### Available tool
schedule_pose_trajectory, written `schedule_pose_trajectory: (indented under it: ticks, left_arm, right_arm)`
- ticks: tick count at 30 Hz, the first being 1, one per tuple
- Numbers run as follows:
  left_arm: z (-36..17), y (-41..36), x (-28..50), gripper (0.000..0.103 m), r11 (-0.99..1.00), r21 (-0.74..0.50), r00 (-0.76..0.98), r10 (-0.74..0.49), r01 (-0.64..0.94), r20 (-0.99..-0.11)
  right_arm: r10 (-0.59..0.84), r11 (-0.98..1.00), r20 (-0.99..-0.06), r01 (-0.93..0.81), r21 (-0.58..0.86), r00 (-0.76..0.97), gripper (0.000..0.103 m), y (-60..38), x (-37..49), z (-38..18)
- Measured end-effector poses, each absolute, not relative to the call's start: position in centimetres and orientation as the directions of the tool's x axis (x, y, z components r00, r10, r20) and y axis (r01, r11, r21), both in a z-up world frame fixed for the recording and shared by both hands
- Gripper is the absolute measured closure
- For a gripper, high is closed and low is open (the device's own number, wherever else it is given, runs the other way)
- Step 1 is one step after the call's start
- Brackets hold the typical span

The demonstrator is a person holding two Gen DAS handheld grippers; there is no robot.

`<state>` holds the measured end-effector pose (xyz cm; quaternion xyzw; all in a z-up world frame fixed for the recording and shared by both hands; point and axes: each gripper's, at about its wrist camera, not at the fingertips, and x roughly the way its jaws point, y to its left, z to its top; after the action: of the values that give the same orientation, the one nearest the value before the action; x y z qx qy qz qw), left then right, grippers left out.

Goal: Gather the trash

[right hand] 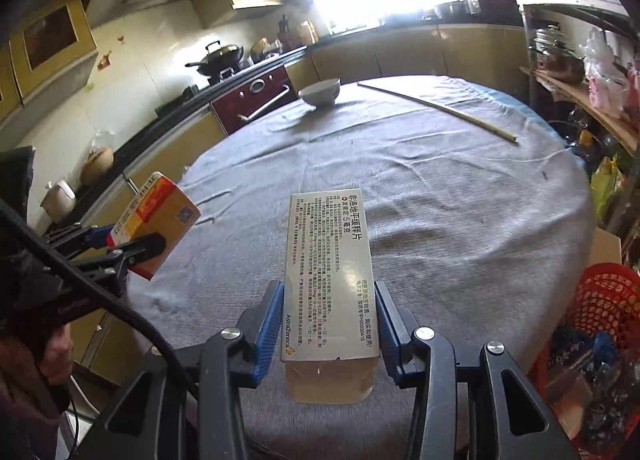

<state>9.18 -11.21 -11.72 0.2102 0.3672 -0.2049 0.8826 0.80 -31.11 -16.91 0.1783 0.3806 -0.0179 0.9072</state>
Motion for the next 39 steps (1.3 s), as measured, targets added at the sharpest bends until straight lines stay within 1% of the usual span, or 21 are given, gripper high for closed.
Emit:
schedule_pose_trajectory:
  ticks: [9, 16, 22, 39]
  left_arm:
    - [-9.9, -11.5, 6.7, 0.051, 0.840, 0.260, 0.691, -0.174, 0.476, -0.702]
    - [-9.2, -12.0, 5.9, 0.051, 0.837, 0.286, 0.712, -0.165, 0.467, -0.682]
    - [-9.6, -12.3, 5.8, 0.051, 0.837, 0.293, 0.710, -0.151, 0.462, -0.688]
    - [-9.8, -13.4, 4.8, 0.051, 0.827, 0.328, 0.725, -0.132, 0.457, -0.676]
  right_arm:
    - [0.083, 0.934, -0.637, 0.162, 0.317, 0.766, 0.056, -31.0, -2.3, -14.5]
    - [0.071, 0.935, -0.602, 0.158, 0.319, 0.795, 0.056, -30.5, -3.2, -13.6]
    - [0.063, 0.938, -0.599, 0.158, 0.309, 0.798, 0.056, -30.4, -3.3, -13.6]
    - [0.065, 0.919, -0.578, 0.176, 0.352, 0.813, 0.056, -31.4, -4.3, -13.7]
